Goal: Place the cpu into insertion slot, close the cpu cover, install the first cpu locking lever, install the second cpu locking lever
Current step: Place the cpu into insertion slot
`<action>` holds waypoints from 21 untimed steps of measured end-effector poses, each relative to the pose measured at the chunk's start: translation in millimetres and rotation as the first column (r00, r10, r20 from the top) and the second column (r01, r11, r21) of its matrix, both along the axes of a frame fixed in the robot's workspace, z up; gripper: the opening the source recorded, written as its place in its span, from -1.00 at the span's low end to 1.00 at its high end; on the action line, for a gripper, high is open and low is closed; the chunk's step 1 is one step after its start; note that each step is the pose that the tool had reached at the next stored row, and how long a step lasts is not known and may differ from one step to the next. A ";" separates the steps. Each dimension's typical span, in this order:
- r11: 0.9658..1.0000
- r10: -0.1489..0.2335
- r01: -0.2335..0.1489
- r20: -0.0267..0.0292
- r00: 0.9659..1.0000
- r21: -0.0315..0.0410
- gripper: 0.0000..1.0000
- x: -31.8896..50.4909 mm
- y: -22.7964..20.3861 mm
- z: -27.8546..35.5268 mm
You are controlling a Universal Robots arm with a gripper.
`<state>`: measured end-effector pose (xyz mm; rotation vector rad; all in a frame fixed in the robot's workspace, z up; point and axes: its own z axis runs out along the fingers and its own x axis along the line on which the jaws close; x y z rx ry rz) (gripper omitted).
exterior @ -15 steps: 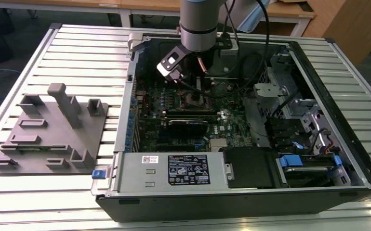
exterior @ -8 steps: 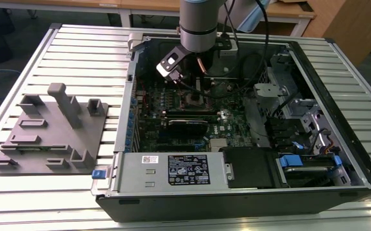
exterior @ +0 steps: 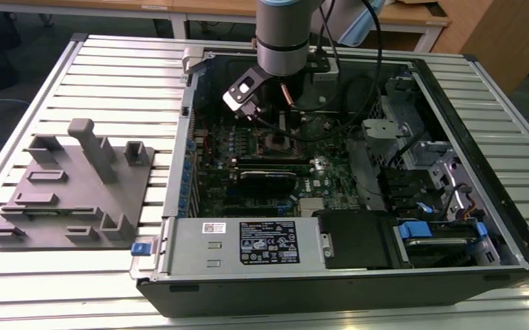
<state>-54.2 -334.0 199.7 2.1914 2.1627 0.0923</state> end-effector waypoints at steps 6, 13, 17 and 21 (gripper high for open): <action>1.000 0.000 0.000 0.000 1.000 -0.001 -0.80 -0.1 -0.1 -1.6; 1.000 0.000 0.000 0.000 1.000 0.000 -0.80 0.0 0.0 -2.4; 1.000 0.000 0.000 0.000 1.000 0.000 -0.80 0.0 0.0 -2.5; 1.000 0.000 0.000 0.001 1.000 0.002 -0.80 0.2 0.4 1.8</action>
